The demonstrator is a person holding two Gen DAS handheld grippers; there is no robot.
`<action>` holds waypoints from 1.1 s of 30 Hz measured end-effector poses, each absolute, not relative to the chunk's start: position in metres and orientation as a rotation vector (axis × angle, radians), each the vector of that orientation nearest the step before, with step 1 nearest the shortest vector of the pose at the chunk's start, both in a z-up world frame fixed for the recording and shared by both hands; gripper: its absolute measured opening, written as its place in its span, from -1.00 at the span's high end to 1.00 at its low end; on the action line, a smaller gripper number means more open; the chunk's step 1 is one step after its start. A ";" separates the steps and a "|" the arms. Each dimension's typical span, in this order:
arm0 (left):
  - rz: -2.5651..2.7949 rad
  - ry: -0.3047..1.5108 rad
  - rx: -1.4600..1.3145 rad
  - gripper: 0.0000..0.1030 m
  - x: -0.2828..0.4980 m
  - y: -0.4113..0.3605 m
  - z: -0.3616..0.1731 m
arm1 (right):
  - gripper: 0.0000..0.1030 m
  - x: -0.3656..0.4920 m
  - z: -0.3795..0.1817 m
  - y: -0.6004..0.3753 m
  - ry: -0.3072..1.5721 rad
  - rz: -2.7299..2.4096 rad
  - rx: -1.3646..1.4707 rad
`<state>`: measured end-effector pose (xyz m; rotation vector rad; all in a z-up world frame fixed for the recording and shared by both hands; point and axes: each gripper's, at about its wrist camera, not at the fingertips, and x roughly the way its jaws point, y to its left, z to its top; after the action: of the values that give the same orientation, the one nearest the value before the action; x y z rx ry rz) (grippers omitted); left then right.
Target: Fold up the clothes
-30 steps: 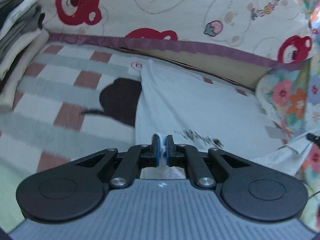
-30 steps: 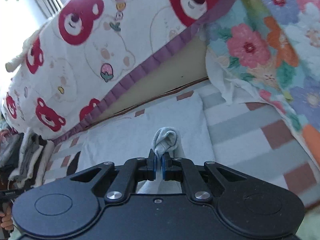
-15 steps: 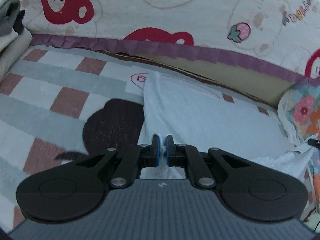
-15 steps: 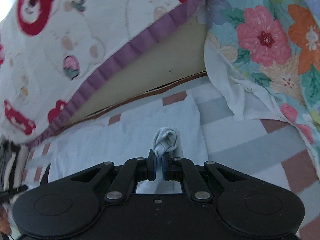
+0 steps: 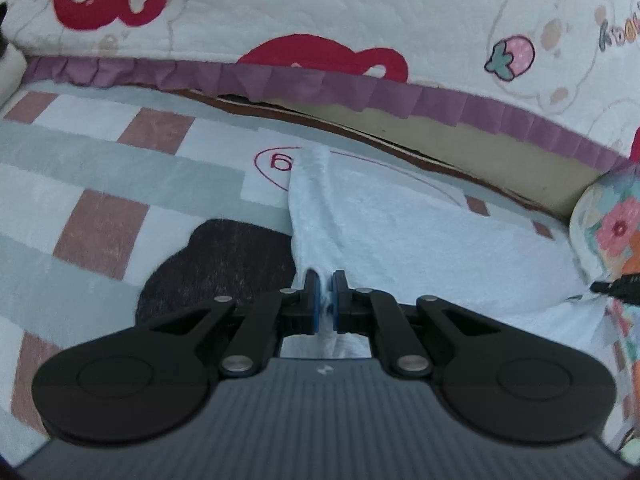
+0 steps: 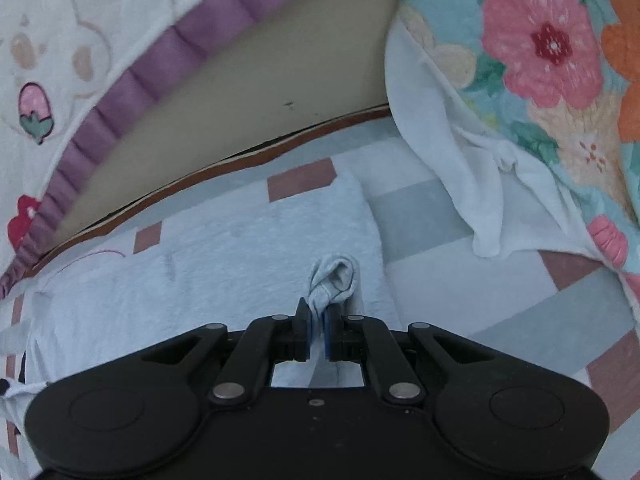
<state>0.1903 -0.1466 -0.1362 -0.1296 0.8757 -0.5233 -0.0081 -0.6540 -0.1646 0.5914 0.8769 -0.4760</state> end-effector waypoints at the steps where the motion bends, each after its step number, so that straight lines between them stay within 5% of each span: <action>1: -0.526 0.874 -0.127 0.91 0.192 -0.148 -0.137 | 0.86 -0.008 -0.166 -0.654 0.878 -0.478 0.594; 22: -0.531 1.018 -0.177 0.87 0.242 -0.158 -0.169 | 0.83 0.022 -0.188 -0.685 0.972 -0.436 0.664; 27: -0.556 0.966 -0.095 0.76 0.231 -0.158 -0.157 | 0.76 0.013 -0.183 -0.683 0.923 -0.399 0.647; 29: -0.553 0.889 -0.074 0.36 0.221 -0.151 -0.146 | 0.61 0.007 -0.177 -0.683 0.882 -0.395 0.632; 33: -0.610 0.795 -0.034 0.31 0.205 -0.143 -0.129 | 0.39 -0.008 -0.159 -0.692 0.750 -0.434 0.614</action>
<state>0.2055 -0.1431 -0.1292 -0.0343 0.7952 -0.6101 -0.0084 -0.6922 -0.1592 0.6137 0.7501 -0.4341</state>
